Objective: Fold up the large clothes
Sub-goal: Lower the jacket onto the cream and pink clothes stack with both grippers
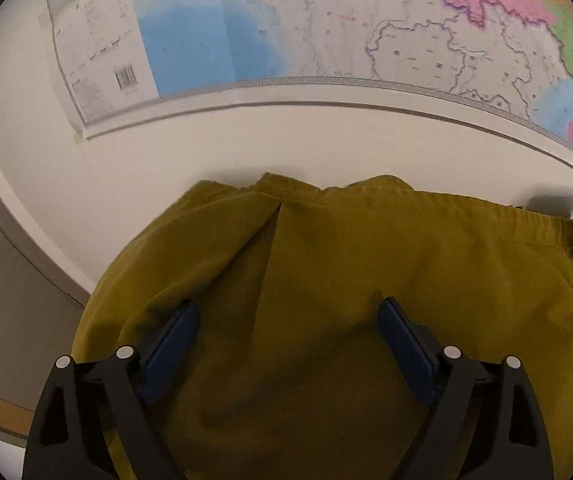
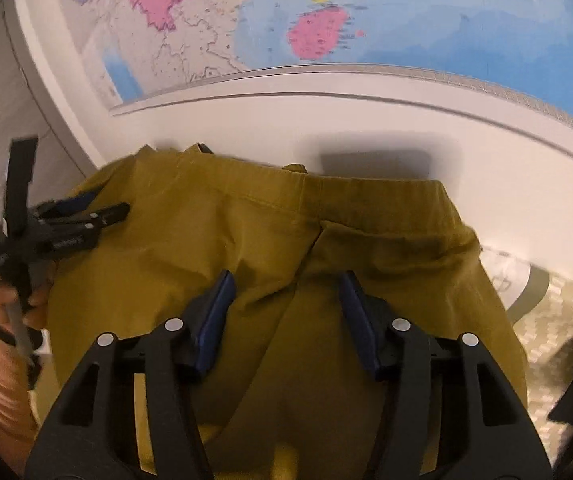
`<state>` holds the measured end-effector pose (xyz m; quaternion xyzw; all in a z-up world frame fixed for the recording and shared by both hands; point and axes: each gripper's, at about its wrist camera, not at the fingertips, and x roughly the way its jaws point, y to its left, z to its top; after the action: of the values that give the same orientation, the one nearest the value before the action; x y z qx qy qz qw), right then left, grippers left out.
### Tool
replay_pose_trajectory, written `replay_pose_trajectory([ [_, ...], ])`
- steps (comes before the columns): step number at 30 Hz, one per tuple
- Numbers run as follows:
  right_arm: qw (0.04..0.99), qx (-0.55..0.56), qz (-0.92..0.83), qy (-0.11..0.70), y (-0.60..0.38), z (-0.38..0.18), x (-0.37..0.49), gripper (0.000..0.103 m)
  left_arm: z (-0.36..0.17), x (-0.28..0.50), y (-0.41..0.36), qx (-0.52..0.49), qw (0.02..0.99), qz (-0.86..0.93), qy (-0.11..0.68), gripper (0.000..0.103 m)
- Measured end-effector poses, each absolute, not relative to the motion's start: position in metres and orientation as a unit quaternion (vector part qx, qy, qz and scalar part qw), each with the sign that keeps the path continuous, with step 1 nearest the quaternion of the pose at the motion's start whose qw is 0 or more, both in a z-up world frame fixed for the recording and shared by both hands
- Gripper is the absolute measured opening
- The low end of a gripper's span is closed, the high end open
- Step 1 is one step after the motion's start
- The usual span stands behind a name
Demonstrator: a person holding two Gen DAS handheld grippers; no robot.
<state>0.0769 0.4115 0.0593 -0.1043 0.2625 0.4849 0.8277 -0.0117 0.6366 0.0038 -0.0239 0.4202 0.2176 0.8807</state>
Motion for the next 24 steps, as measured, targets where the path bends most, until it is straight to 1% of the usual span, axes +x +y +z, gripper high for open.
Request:
replay_pose_trajectory([
  [4,0.831,-0.086,0.499,0.229,0.381,0.074,0.057,0.056,0.016,-0.034,0.632,-0.021,0.897,0.216,0.385,0.088],
  [6,0.827,-0.075,0.516,0.209,0.361,0.078,0.045,0.056,0.024,-0.055,0.633,-0.017,0.906,0.22,0.36,0.088],
  [8,0.822,-0.068,0.532,0.19,0.338,0.077,0.033,0.058,0.03,-0.081,0.64,-0.032,0.916,0.218,0.335,0.088],
  [11,0.811,-0.082,0.544,0.197,0.328,0.056,0.022,0.058,0.028,-0.1,0.653,-0.056,0.918,0.22,0.324,0.088],
  [14,0.809,-0.117,0.541,0.2,0.329,0.029,0.017,0.057,0.023,-0.115,0.667,-0.094,0.92,0.209,0.317,0.084],
  [15,0.809,-0.111,0.54,0.201,0.329,0.025,0.018,0.057,0.023,-0.122,0.668,-0.102,0.923,0.2,0.312,0.084],
  [18,0.808,-0.086,0.545,0.206,0.323,0.031,0.018,0.057,0.027,-0.133,0.662,-0.097,0.927,0.196,0.303,0.085],
  [20,0.809,-0.082,0.547,0.197,0.319,0.033,0.012,0.06,0.03,-0.14,0.661,-0.089,0.929,0.196,0.301,0.085],
  [21,0.808,-0.084,0.551,0.193,0.317,0.033,0.009,0.061,0.032,-0.147,0.66,-0.088,0.932,0.193,0.293,0.085],
  [24,0.814,-0.121,0.539,0.18,0.315,0.022,0.001,0.061,0.035,-0.167,0.667,-0.109,0.938,0.187,0.272,0.085],
])
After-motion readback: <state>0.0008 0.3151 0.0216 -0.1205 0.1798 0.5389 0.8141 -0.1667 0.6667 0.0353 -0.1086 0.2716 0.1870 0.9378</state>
